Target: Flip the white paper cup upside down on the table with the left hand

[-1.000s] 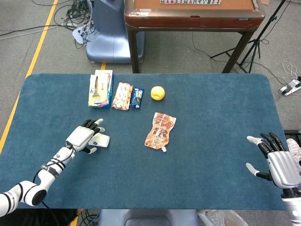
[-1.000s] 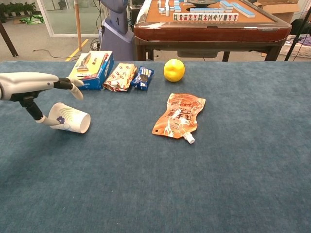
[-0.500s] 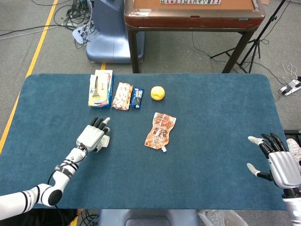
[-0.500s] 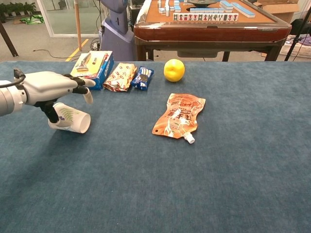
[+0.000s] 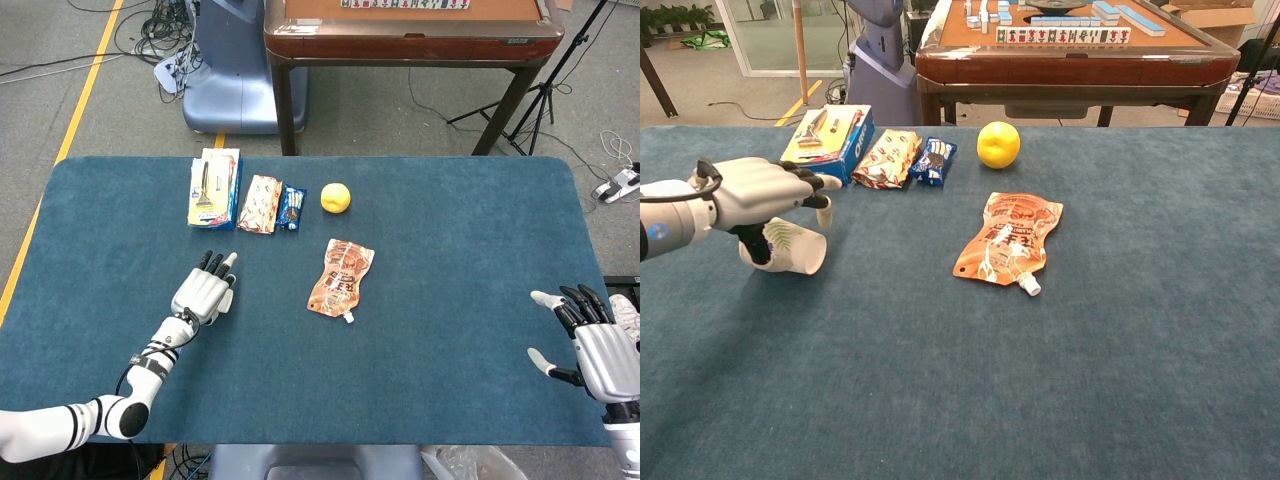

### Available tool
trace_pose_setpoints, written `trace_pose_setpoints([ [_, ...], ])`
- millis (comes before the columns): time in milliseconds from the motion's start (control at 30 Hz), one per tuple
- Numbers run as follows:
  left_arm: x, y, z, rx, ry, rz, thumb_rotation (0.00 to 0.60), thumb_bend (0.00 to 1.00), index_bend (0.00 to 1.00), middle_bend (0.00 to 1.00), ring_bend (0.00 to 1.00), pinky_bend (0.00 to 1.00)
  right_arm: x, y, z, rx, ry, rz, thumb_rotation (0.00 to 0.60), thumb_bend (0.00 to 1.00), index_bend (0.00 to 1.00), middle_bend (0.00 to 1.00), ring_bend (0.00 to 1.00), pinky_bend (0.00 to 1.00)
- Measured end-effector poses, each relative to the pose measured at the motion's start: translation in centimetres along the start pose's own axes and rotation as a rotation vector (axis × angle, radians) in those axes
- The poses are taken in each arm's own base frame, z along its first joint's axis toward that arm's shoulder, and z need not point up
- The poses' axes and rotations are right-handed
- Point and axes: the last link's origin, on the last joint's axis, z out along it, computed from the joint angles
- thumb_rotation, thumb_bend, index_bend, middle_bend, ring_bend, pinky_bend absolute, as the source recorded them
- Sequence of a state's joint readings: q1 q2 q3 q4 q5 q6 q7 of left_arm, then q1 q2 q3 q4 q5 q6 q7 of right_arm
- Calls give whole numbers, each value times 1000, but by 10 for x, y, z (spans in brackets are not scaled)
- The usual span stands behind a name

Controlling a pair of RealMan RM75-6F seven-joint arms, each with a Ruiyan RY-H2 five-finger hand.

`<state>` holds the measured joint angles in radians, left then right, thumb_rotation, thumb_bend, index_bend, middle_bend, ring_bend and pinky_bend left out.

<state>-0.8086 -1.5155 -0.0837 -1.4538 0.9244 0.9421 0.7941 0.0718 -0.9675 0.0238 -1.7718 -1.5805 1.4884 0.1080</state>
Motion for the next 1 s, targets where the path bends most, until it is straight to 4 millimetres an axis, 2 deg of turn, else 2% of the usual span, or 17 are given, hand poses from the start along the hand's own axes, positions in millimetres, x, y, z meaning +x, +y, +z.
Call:
trace_pose_setpoints([
  [333, -4, 1, 3, 12, -14, 3, 600, 206, 347, 0, 0, 0, 0, 2, -1, -6, -4, 2, 600, 224, 231, 297, 103, 78],
  [667, -3, -7, 6, 28, 9, -42, 600, 212, 396, 0, 0, 0, 1, 2, -4, -9, 4, 3, 600, 224, 231, 299, 103, 78],
  [867, 4, -15, 4, 26, 40, -173, 600, 211, 397, 0, 0, 0, 1, 2, -3, -7, 4, 3, 600, 224, 231, 299, 103, 78],
  [1000, 9, -19, 1, 13, 50, -351, 600, 211, 399, 0, 0, 0, 0, 1, -2, -4, 0, 2, 600, 225, 231, 299, 103, 78],
])
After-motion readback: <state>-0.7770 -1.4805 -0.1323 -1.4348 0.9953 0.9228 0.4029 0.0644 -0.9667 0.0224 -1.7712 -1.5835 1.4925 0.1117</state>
